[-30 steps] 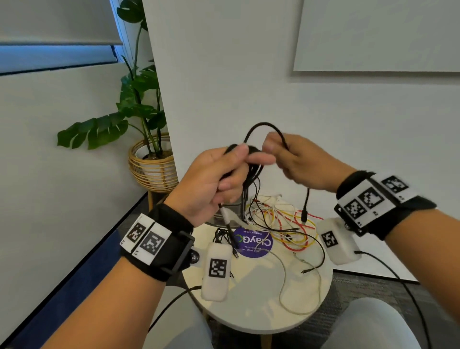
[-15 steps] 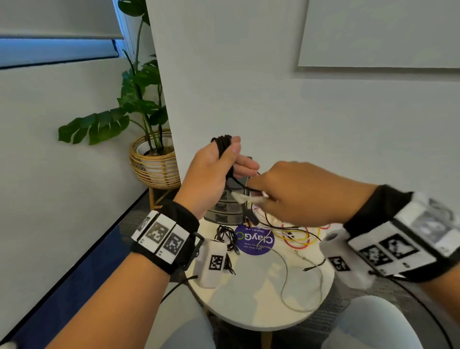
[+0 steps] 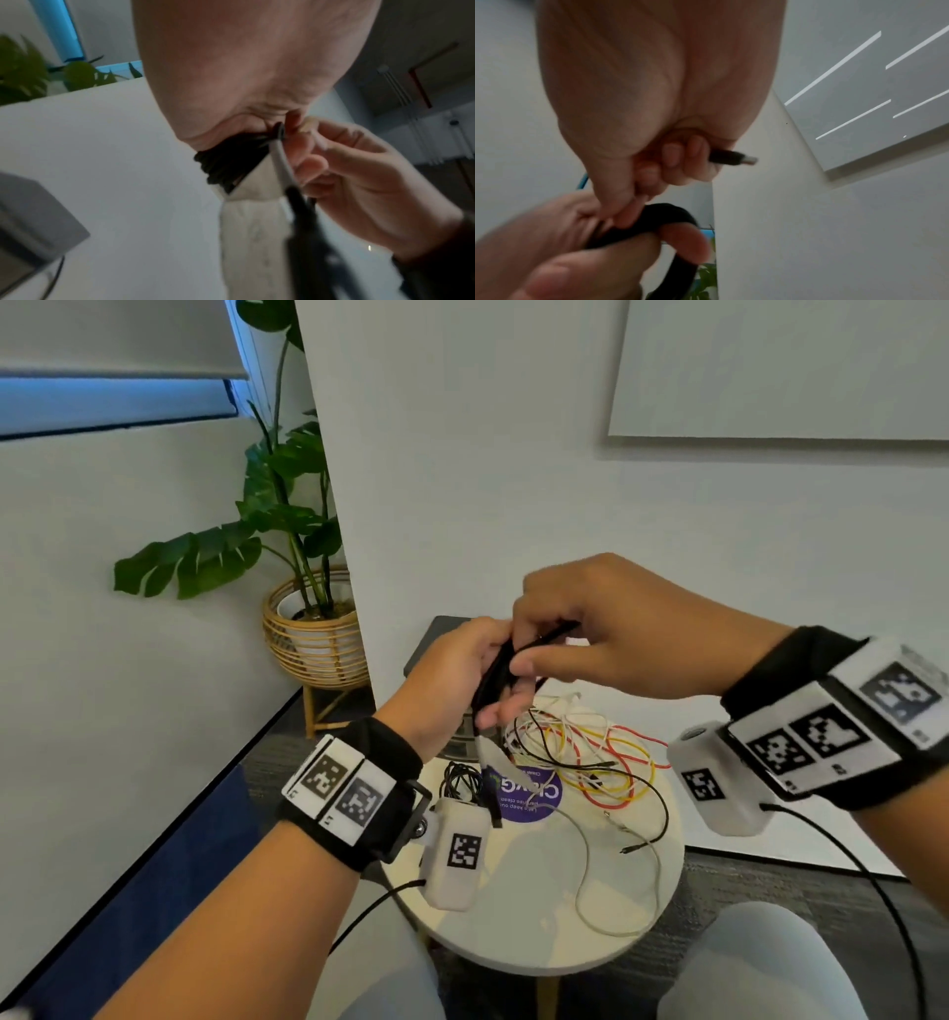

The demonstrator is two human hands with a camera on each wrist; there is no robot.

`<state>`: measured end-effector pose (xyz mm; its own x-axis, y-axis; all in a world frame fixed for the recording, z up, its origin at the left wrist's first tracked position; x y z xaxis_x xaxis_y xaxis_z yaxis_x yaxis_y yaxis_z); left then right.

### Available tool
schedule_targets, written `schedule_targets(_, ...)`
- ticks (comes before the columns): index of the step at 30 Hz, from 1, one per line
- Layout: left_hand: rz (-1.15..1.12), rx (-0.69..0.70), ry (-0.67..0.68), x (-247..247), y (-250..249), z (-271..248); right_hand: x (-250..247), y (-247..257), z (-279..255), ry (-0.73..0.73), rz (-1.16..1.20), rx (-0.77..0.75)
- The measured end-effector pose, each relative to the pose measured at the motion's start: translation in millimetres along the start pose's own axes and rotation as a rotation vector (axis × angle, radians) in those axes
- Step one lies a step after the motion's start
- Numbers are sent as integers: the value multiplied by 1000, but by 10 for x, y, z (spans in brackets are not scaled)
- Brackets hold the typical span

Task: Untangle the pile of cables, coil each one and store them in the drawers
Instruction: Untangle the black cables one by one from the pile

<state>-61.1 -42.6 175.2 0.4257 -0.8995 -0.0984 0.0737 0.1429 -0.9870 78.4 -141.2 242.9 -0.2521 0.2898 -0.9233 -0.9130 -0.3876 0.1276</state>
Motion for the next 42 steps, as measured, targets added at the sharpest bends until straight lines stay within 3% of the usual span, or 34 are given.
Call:
schedule_targets(3, -3, -112, 72, -40, 28, 5, 57, -72, -24, -58, 119, 113)
schedule_targets(9, -131, -138, 29, -40, 114, -12, 309, -142, -115, 94, 434, 236)
schedule_targets(18, -199, -26, -193, -30, 272, 67, 493, -309, -102, -210, 273, 383)
schedule_targets(22, -121, -25, -244, 24, 352, 22, 601, -318, -147, -187, 397, 464)
schedule_targets(27, -32, 6, -207, 0, 354, -18, 462, -409, -238, -99, 509, 491)
schedule_targets(34, -46, -22, -152, 51, 310, 59, 265, -604, -367, -79, 224, 336)
schedule_targets(40, -252, -64, -171, 78, 311, 97, 473, -682, -384, -67, -23, 284)
schedule_targets(42, -369, -61, -171, 68, 298, 97, 555, -690, -384, -42, 25, 306)
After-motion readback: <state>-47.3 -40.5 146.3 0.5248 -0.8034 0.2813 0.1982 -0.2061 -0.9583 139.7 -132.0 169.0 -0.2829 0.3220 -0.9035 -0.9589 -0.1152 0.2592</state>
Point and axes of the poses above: each hand's wrist, its own z-axis towards the middle knuckle, its own x-axis out of the palm, y = z × x, the point moved 1 cm from there along z, towards the middle knuckle, and after that the axes turned 2 degrees about -x, right-handed, at the moved point
